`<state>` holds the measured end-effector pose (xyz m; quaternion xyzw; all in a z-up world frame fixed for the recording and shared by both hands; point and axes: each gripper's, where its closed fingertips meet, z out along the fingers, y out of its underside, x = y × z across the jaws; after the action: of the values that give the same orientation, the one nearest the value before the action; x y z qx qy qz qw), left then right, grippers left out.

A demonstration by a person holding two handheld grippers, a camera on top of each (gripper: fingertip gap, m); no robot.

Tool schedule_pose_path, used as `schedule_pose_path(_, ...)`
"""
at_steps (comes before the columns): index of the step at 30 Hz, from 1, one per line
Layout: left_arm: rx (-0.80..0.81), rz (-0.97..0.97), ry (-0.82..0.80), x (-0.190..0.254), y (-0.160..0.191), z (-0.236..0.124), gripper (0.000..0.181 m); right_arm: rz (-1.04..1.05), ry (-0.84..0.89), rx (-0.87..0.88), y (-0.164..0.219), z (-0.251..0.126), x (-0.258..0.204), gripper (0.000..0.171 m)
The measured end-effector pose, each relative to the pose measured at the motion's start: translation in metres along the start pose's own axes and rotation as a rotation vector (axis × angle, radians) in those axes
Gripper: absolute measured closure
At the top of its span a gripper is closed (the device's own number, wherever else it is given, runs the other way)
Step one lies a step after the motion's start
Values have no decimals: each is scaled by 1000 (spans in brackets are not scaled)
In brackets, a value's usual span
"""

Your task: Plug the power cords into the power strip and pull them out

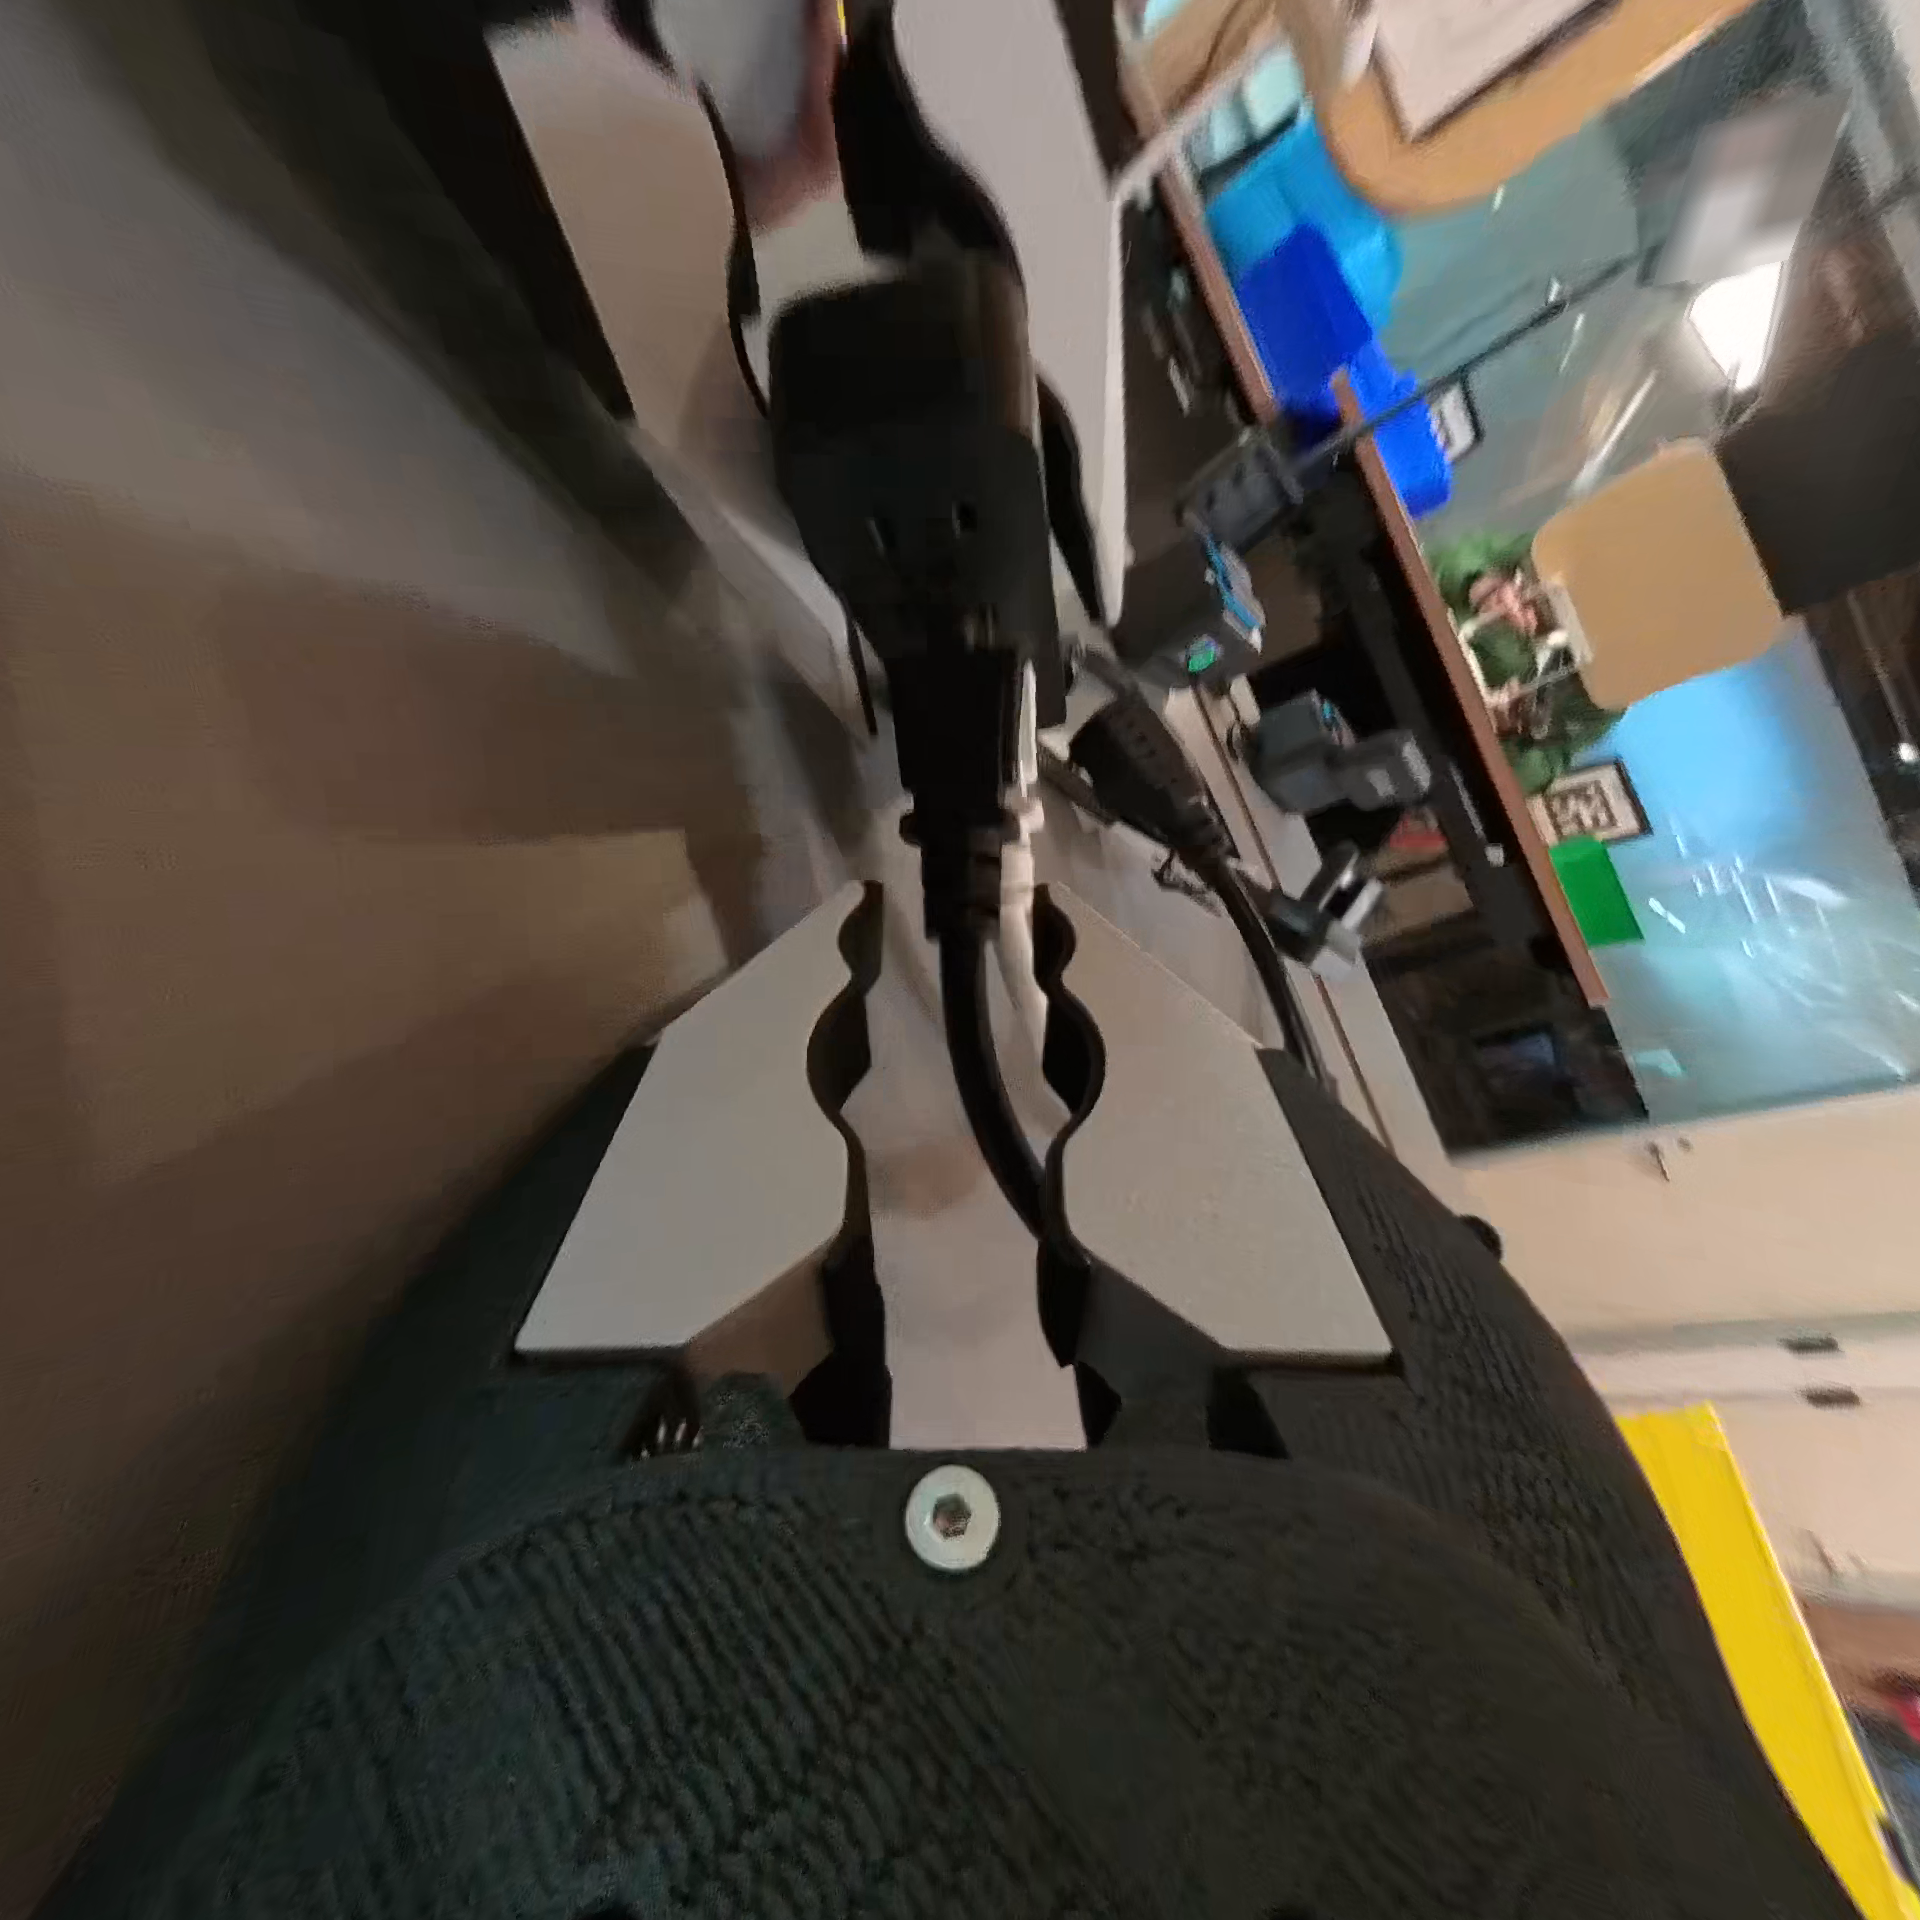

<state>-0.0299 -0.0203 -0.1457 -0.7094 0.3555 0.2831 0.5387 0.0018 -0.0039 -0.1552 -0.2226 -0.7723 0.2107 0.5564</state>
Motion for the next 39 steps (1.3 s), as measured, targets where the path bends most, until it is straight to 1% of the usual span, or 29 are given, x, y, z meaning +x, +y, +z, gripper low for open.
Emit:
schedule_pose_path(2,2,3,0,0,0,0,132,0,-3,33,-5,-2,-1,143)
schedule_pose_path(5,15,-22,8,0,-1,0,131,-40,9,-5,-2,5,-2,146)
schedule_pose_path(6,24,-35,15,-1,-1,0,131,-54,7,3,-3,6,-3,148)
schedule_pose_path(8,39,-40,33,0,-1,0,131,-63,23,9,-4,7,-1,157)
schedule_pose_path(10,51,-31,53,2,-1,0,127,-49,1,14,-5,7,-2,158)
schedule_pose_path(11,55,-18,65,3,-1,-1,130,-44,-5,17,-6,6,-2,158)
schedule_pose_path(12,61,-15,76,3,0,-1,127,-46,-5,20,-7,6,-1,158)
schedule_pose_path(15,68,-31,86,4,0,0,127,-43,0,15,-8,6,0,158)
schedule_pose_path(19,56,-41,74,5,-2,1,127,-30,7,-6,-5,7,2,159)
schedule_pose_path(22,46,-26,72,7,-6,6,127,-17,4,-57,3,9,3,159)
schedule_pose_path(24,44,-21,60,6,-5,6,127,-53,19,-42,-2,7,2,160)
schedule_pose_path(26,44,-29,49,4,-1,4,127,-46,23,-10,-8,5,2,160)
schedule_pose_path(27,39,-25,46,4,-1,3,130,-48,25,-10,-8,6,2,160)
schedule_pose_path(28,41,-30,50,4,-2,3,128,-47,24,-14,-7,6,2,160)
schedule_pose_path(32,96,-42,87,10,-11,5,127,-51,12,-66,2,9,1,160)
schedule_pose_path(36,95,-72,78,6,-7,2,127,-32,9,8,-9,5,1,160)
schedule_pose_path(39,106,-90,79,5,-7,1,129,-23,9,17,-9,6,2,159)
